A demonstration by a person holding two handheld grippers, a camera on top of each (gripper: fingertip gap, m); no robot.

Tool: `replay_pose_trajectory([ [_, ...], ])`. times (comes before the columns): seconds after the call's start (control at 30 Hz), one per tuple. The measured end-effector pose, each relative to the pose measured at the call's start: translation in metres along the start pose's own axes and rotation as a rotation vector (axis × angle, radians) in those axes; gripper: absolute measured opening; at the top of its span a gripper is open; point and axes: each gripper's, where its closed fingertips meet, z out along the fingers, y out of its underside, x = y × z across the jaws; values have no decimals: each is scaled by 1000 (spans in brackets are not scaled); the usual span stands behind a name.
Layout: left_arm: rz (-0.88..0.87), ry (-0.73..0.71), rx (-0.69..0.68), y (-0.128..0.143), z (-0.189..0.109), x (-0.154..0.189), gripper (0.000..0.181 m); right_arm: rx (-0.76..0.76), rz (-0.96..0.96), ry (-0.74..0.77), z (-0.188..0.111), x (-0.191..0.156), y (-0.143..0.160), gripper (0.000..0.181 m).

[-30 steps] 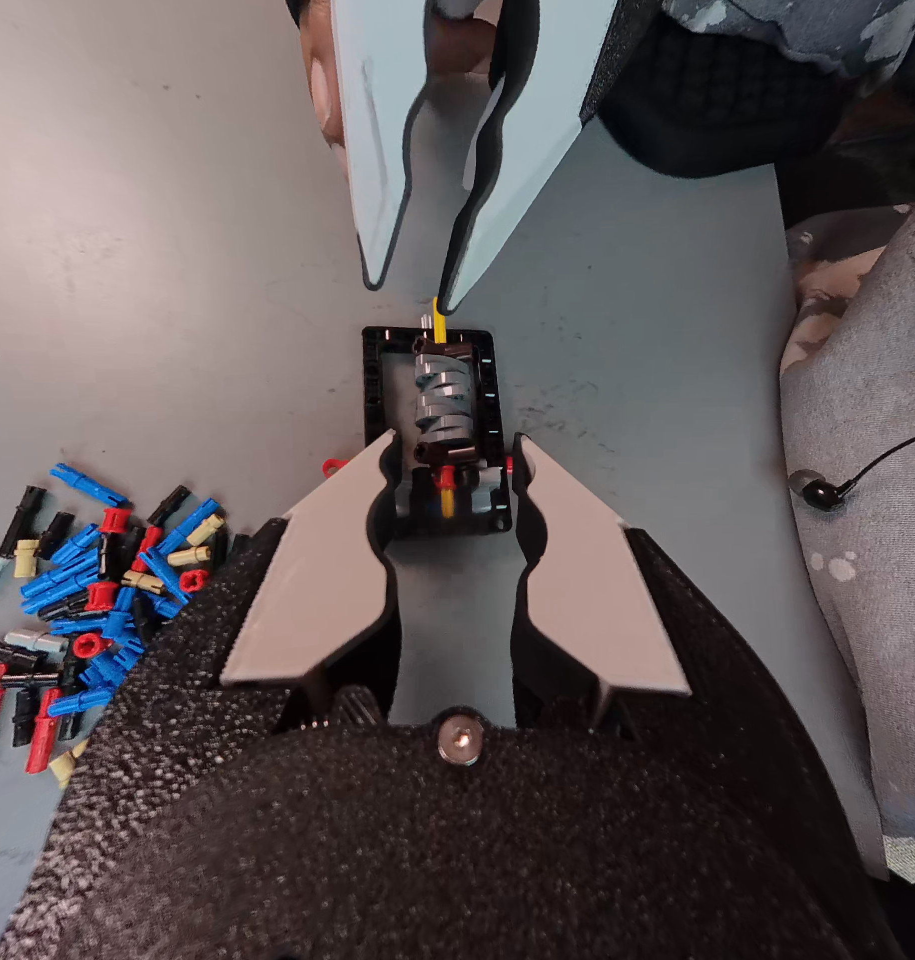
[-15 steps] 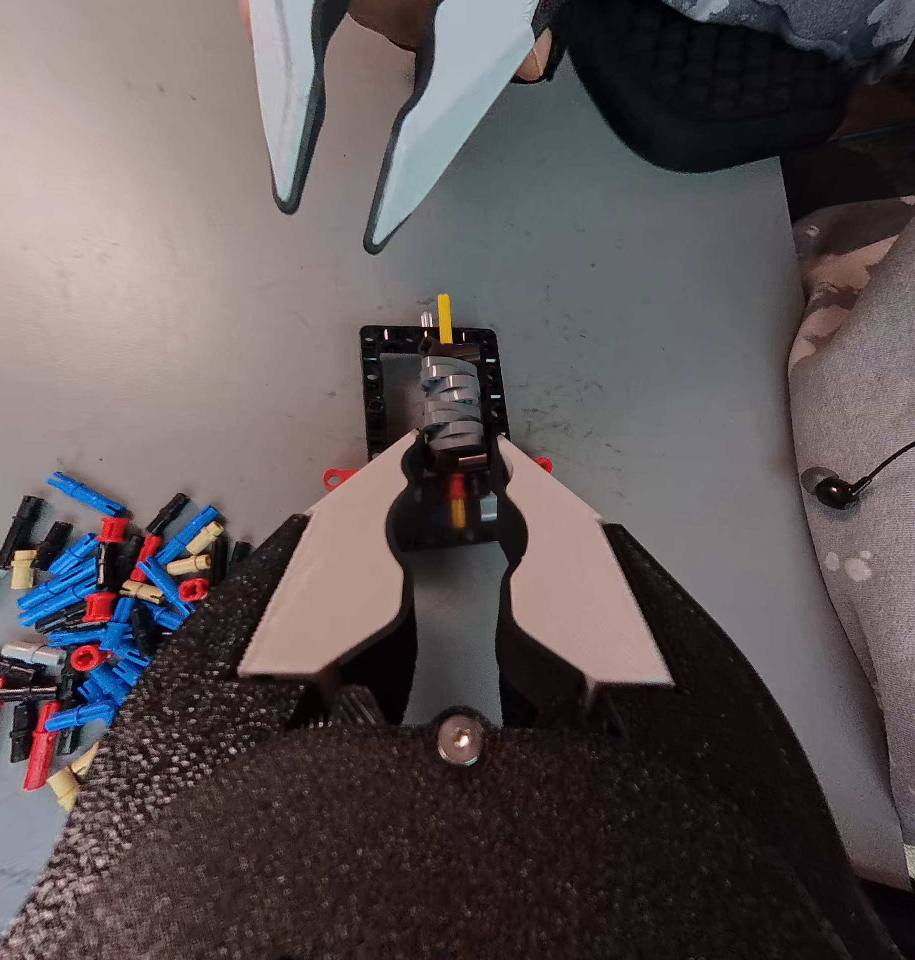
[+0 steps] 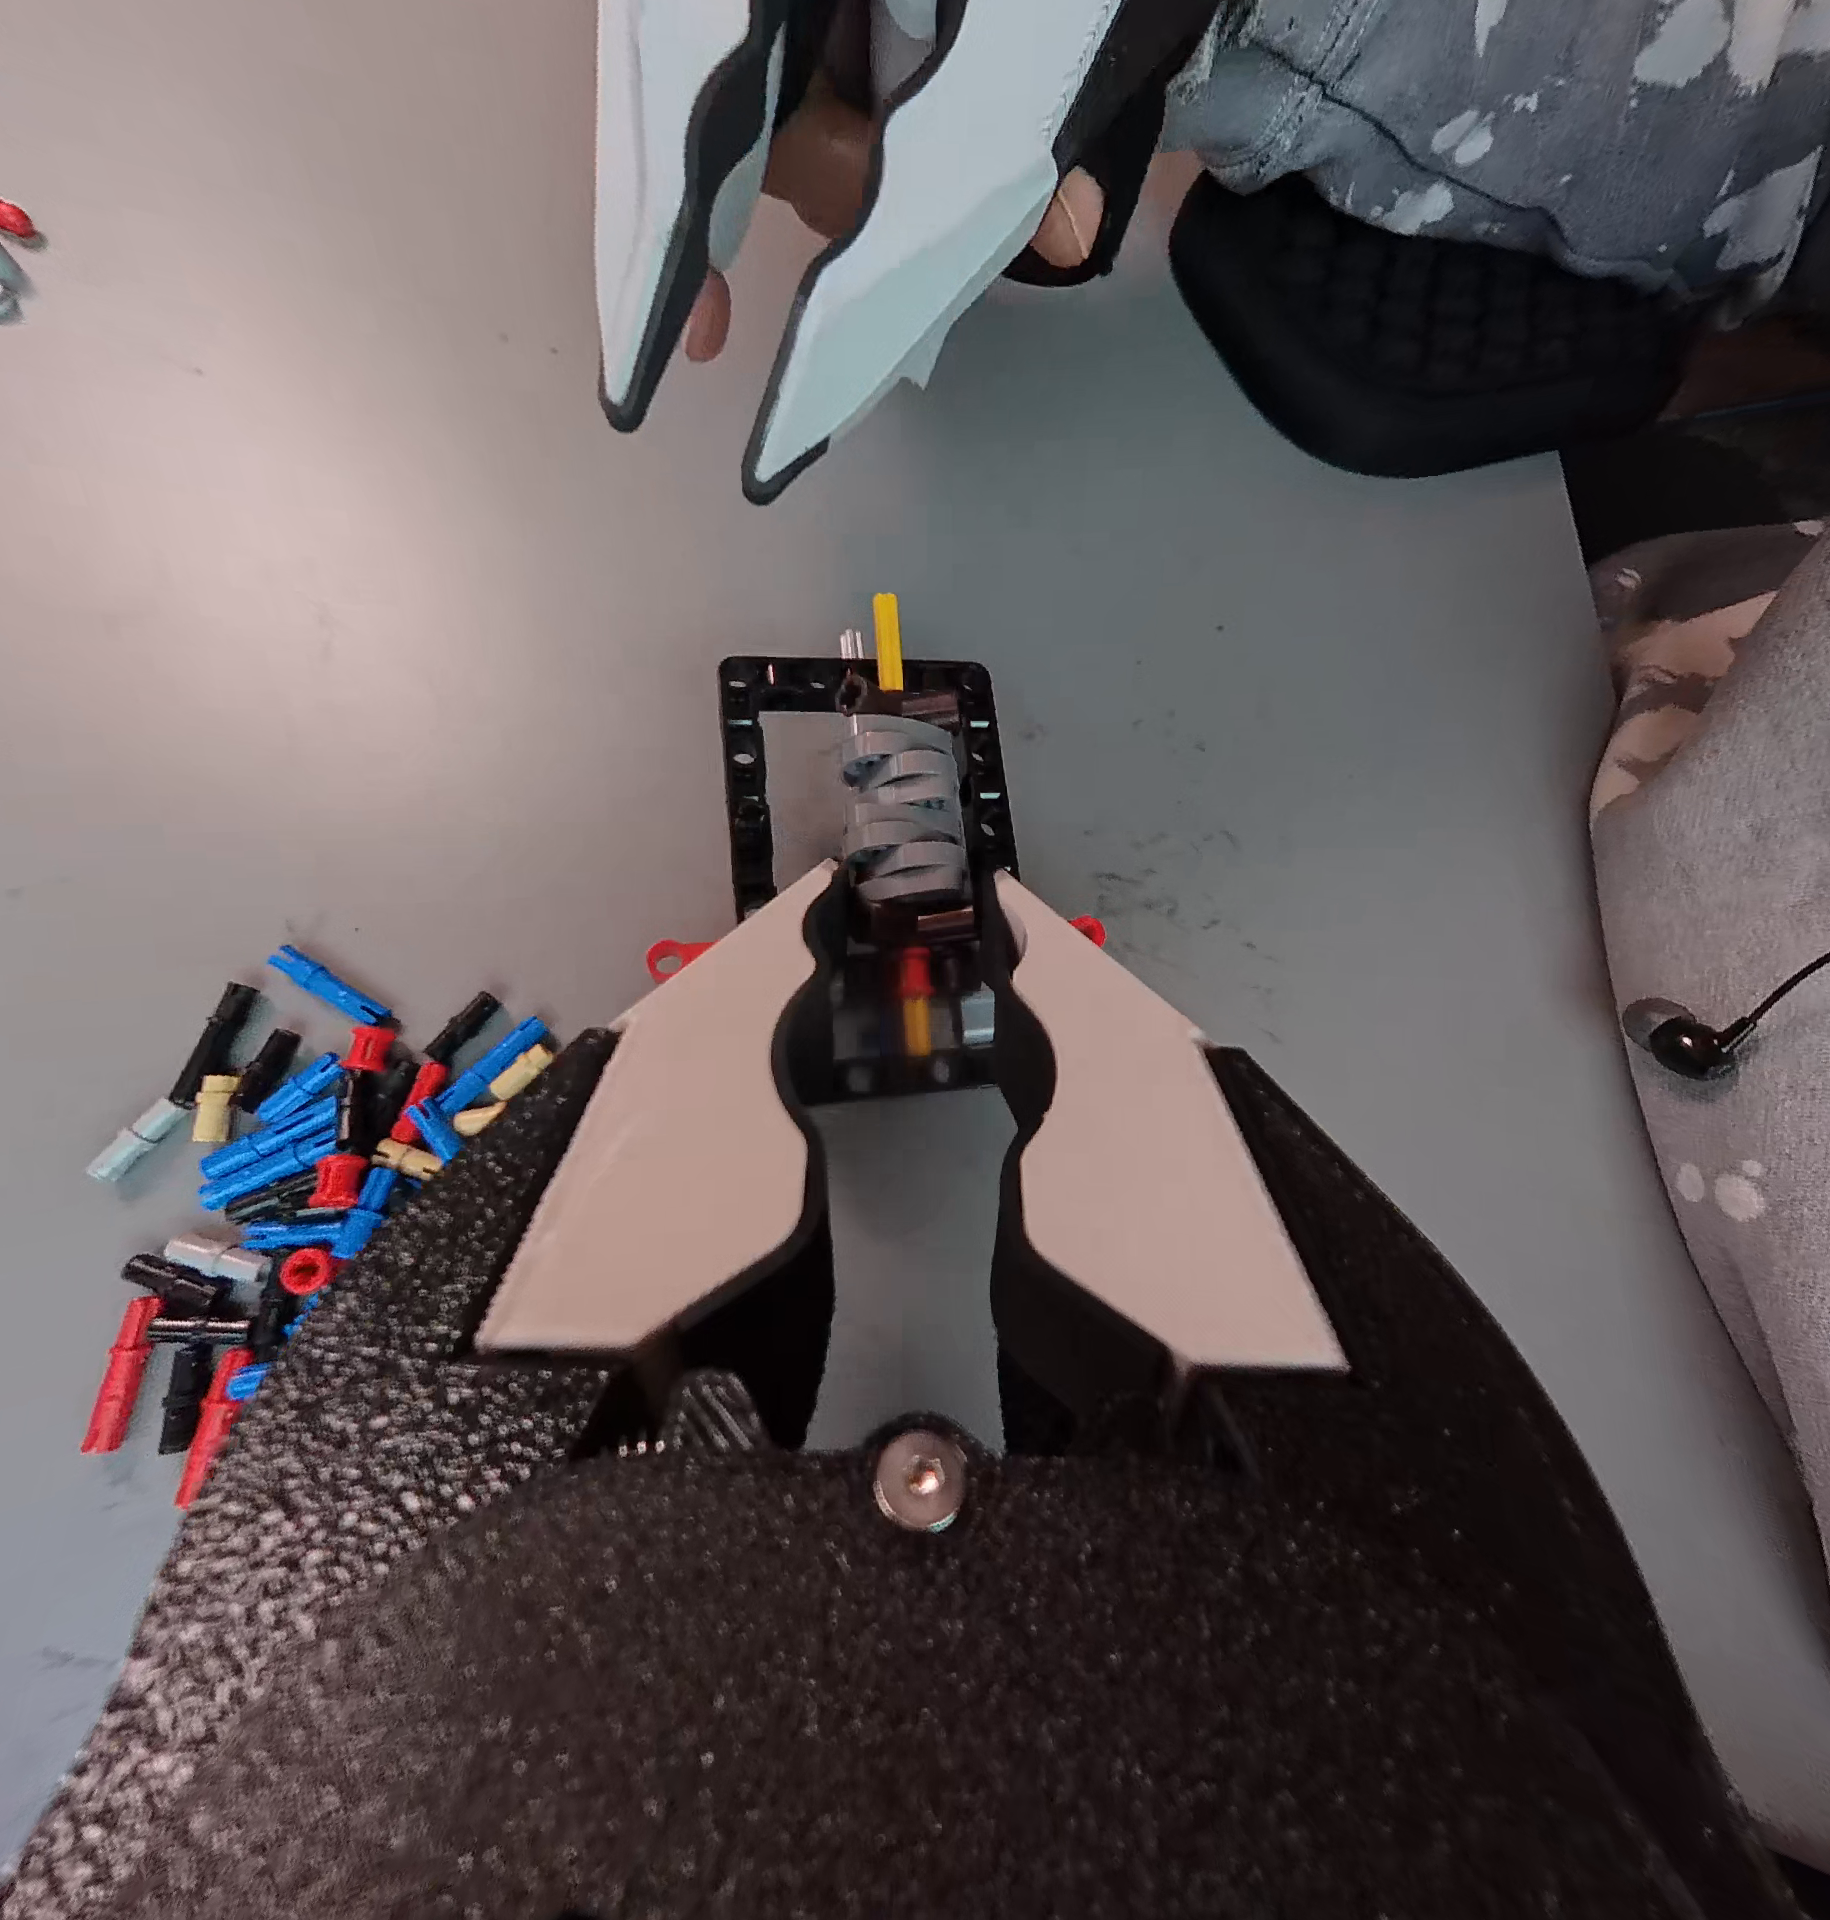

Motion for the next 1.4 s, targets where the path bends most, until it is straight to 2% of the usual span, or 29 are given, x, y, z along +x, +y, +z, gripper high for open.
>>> replay_pose_trajectory([
  [0.03,0,-7,14,-2,-2,-2,23,10,13,3,-2,2,-1,15],
  [0.3,38,-9,100,-14,-10,-2,23,23,42,-9,-6,5,-1,12],
  [0.6,39,109,226,-26,-21,11,23,79,84,-276,-13,-38,-10,14],
  [0.9,50,202,260,-28,-26,24,23,76,88,-361,-15,-54,-12,4],
  [1.03,-1,234,245,-25,-26,25,24,65,72,-381,-15,-58,-14,3],
  [1.07,-16,237,245,-26,-26,25,27,69,68,-388,-15,-60,-16,3],
  [1.23,18,112,194,-32,-17,22,72,25,5,-393,-4,-75,-15,2],
  [1.3,25,108,152,-32,-5,30,88,27,-11,-397,2,-82,-17,2],
  [1.37,42,114,70,-22,7,37,91,31,-21,-400,6,-86,-18,2],
  [1.4,60,125,36,-17,11,40,82,30,-23,-400,7,-87,-18,2],
])
